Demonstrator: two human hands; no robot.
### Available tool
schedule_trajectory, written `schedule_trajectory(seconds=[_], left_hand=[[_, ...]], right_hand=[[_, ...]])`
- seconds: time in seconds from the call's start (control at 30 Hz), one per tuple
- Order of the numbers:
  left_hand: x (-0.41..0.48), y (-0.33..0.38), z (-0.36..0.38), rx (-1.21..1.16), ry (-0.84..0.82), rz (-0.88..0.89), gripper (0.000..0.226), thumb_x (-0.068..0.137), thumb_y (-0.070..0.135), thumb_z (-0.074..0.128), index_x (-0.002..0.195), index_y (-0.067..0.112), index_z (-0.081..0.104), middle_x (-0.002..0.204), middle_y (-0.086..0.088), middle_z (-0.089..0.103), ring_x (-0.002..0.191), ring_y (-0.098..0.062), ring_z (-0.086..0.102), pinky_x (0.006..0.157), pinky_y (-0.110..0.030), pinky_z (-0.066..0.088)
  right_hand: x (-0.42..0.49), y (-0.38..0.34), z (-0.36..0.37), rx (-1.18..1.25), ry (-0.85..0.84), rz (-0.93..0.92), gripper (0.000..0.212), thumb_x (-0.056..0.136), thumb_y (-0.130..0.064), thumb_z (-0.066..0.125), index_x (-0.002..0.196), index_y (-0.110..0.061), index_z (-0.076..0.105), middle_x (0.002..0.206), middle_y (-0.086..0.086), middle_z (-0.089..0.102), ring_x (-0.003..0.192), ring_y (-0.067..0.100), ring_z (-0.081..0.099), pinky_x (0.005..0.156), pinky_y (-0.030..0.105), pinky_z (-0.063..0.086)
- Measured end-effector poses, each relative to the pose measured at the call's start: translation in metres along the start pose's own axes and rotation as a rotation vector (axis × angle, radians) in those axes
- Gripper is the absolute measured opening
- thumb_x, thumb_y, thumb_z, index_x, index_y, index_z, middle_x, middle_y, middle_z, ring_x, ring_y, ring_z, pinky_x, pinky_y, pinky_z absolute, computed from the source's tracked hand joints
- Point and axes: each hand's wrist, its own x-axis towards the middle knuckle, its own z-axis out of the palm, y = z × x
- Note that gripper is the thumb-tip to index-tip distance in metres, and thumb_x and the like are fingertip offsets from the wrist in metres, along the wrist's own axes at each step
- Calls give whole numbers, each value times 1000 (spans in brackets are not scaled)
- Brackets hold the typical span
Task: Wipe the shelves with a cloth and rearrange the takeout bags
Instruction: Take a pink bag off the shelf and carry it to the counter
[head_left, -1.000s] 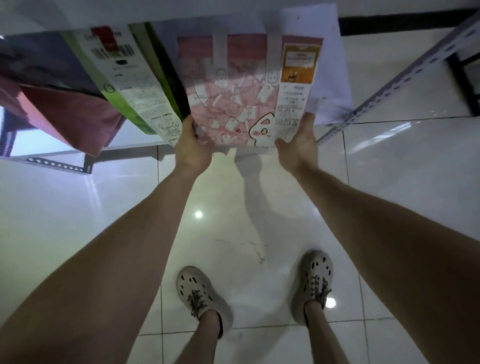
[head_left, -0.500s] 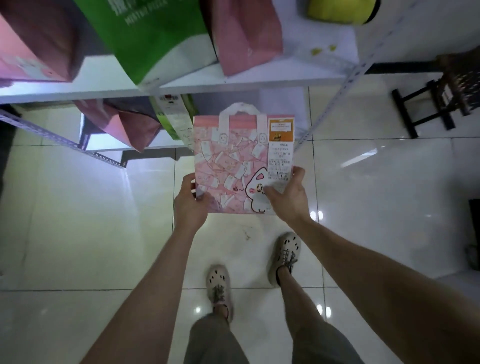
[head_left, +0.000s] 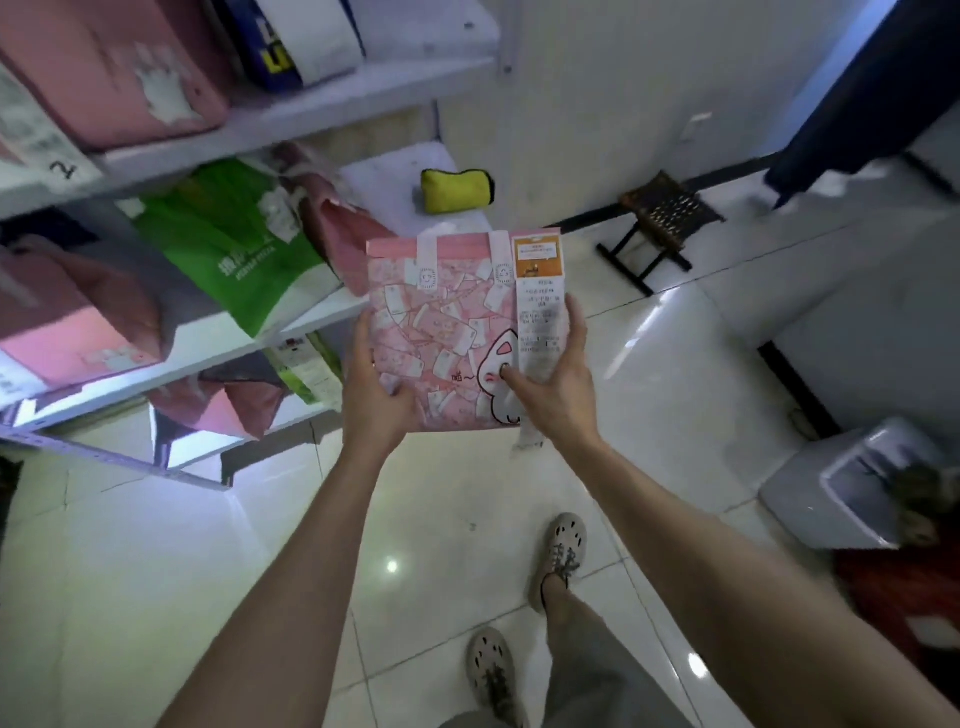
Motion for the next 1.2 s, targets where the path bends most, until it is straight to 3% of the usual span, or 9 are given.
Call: schedule_trajectory(seconds=[0.13, 0.2, 0.4, 0.53, 0.73, 0.83, 0.9, 1.07, 1.2], left_hand=[[9, 65, 35, -18, -175, 158, 106, 83, -6, 79, 162, 47, 33, 158, 2, 50, 144, -20, 55, 114, -47, 54], [10, 98, 65, 20, -237, 247, 101, 81, -1, 85, 161, 40, 39, 155, -2, 50, 143, -22, 53, 116, -49, 51], [12, 199, 183, 75, -402, 440, 95, 77, -5, 79, 157, 36, 49, 147, 2, 53, 131, -7, 51, 107, -35, 50], [11, 271, 273, 98, -480, 553, 93, 77, -8, 77, 157, 33, 52, 141, 3, 55, 126, -10, 54, 99, -19, 44], [10, 371, 394, 92, -515, 712, 88, 83, -14, 62, 157, 32, 52, 132, 1, 57, 118, -19, 62, 97, -27, 55], [18, 424, 457, 33, -527, 808, 83, 88, -11, 67, 157, 33, 53, 134, 6, 56, 113, 0, 60, 85, -3, 47], [23, 458, 493, -17, -540, 854, 81, 89, -14, 68, 156, 31, 54, 136, 6, 56, 110, 14, 56, 87, 1, 46], [58, 538, 574, -97, -640, 909, 76, 93, -9, 68, 155, 31, 53, 146, 2, 58, 129, -17, 63, 106, -43, 60], [101, 603, 656, -171, -711, 955, 80, 86, -12, 66, 151, 34, 55, 142, 1, 59, 127, -24, 64, 101, -52, 62]], right_hand=[[4, -14, -74, -114, 124, -72, 104, 81, -32, 87, 154, -66, 21, 139, -19, 42, 119, 12, 52, 88, 44, 62], [8, -15, -113, -172, 203, -62, 99, 83, -25, 86, 152, -61, 26, 143, -11, 43, 117, 12, 50, 87, 47, 64], [24, -4, -251, -216, 439, -65, 92, 84, -21, 84, 154, -50, 31, 138, -6, 48, 113, 16, 61, 84, 31, 59], [45, 11, -345, -207, 566, -53, 92, 86, -18, 82, 156, -47, 29, 131, -7, 46, 106, 13, 62, 88, 28, 55], [87, 21, -463, -194, 703, -44, 88, 92, -5, 71, 155, -48, 27, 129, -8, 43, 99, 2, 59, 69, 14, 53], [117, 20, -526, -210, 784, -103, 83, 94, -2, 67, 156, -43, 29, 132, -8, 43, 99, -5, 56, 67, 1, 49], [137, 16, -564, -252, 841, -114, 82, 93, -1, 67, 158, -37, 31, 131, -7, 43, 99, -10, 54, 73, -2, 45], [196, 8, -645, -321, 964, -194, 84, 89, 6, 66, 160, -24, 34, 135, 1, 46, 100, -5, 46, 84, -3, 40], [256, 3, -710, -362, 1056, -217, 97, 81, 16, 57, 164, -27, 29, 139, -1, 42, 112, 1, 49, 92, 9, 49]])
